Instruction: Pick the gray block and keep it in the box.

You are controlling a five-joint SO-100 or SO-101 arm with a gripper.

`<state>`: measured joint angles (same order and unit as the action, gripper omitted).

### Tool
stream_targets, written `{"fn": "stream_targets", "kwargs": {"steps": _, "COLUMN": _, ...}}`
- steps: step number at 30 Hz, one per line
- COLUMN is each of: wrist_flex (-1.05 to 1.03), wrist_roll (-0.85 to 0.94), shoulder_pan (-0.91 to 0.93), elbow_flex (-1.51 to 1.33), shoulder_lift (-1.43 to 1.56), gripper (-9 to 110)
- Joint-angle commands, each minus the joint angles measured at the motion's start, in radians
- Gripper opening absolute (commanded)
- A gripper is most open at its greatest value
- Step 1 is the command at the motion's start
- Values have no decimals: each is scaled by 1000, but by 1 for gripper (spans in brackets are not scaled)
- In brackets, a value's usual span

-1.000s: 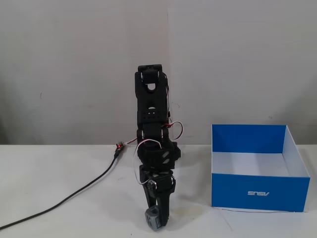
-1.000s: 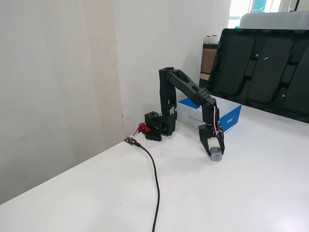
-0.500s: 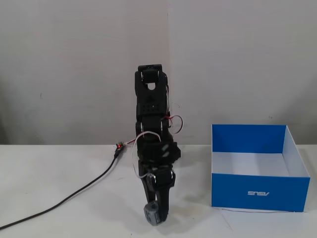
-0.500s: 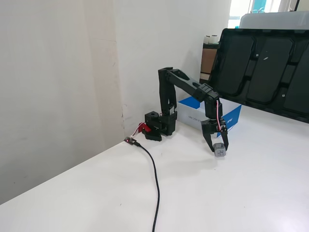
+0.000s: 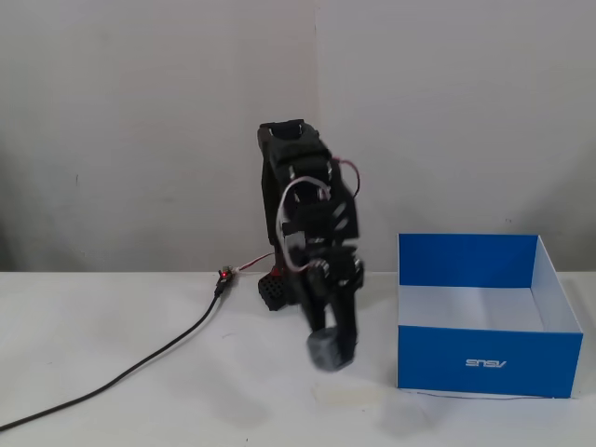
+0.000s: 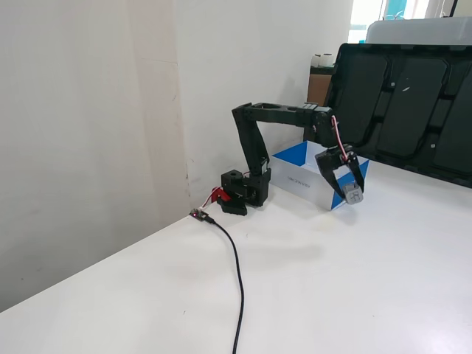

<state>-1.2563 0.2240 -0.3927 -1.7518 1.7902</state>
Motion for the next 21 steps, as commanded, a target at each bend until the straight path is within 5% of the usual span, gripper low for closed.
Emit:
{"fn": "stream_targets", "kwargs": {"steps": 1, "wrist_flex": -38, "wrist_roll": -55, "shoulder_pan": -100, "elbow_flex": 123, "shoulder_lift": 106, "gripper": 13}}
{"fn": "stream_targets", "kwargs": {"steps": 21, "wrist_flex": -170, "wrist_roll": -373, "shoulder_pan": -715, "elbow_flex": 72, "shoulder_lift": 299, "gripper": 13}}
